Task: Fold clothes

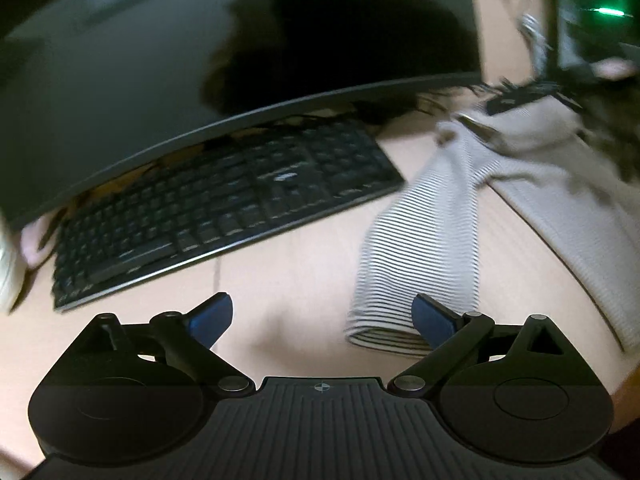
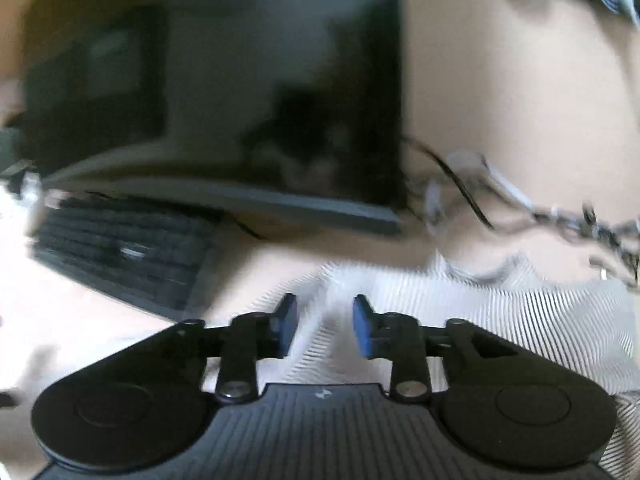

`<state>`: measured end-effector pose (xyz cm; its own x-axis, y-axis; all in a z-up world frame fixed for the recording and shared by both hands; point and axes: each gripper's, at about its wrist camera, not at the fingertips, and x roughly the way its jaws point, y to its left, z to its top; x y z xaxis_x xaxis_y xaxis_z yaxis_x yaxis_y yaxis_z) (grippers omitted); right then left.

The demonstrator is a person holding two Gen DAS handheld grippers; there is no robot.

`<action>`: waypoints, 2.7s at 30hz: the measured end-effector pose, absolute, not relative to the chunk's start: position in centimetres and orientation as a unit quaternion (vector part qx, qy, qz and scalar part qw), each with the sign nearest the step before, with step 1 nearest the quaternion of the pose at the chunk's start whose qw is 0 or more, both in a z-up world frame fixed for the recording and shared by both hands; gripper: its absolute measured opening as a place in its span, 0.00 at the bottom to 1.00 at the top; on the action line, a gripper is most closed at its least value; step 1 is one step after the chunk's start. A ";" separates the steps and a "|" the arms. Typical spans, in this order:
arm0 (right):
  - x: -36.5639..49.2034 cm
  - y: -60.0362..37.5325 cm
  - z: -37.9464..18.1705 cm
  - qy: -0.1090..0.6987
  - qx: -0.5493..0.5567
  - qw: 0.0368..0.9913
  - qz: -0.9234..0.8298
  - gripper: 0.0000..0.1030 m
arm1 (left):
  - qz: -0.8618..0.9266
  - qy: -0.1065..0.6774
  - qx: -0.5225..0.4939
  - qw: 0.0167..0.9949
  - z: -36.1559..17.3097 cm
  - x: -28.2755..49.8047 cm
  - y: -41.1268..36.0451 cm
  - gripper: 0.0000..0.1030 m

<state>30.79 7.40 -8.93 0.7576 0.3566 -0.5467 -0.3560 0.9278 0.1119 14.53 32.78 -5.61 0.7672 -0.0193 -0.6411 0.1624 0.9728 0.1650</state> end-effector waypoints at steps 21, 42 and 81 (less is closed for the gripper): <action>20.9 15.4 -6.3 0.265 -0.167 0.881 0.354 0.07 | -0.167 0.286 0.151 0.931 -4.0 12.6 29.6 0.99; 16.7 -10.0 -2.9 0.332 0.360 0.865 0.111 0.49 | -0.338 0.140 0.204 0.908 -3.4 16.5 8.7 0.16; 33.9 -18.0 -5.4 0.292 0.077 0.953 0.013 0.04 | -0.183 0.311 -0.072 0.930 -5.4 26.3 7.7 0.98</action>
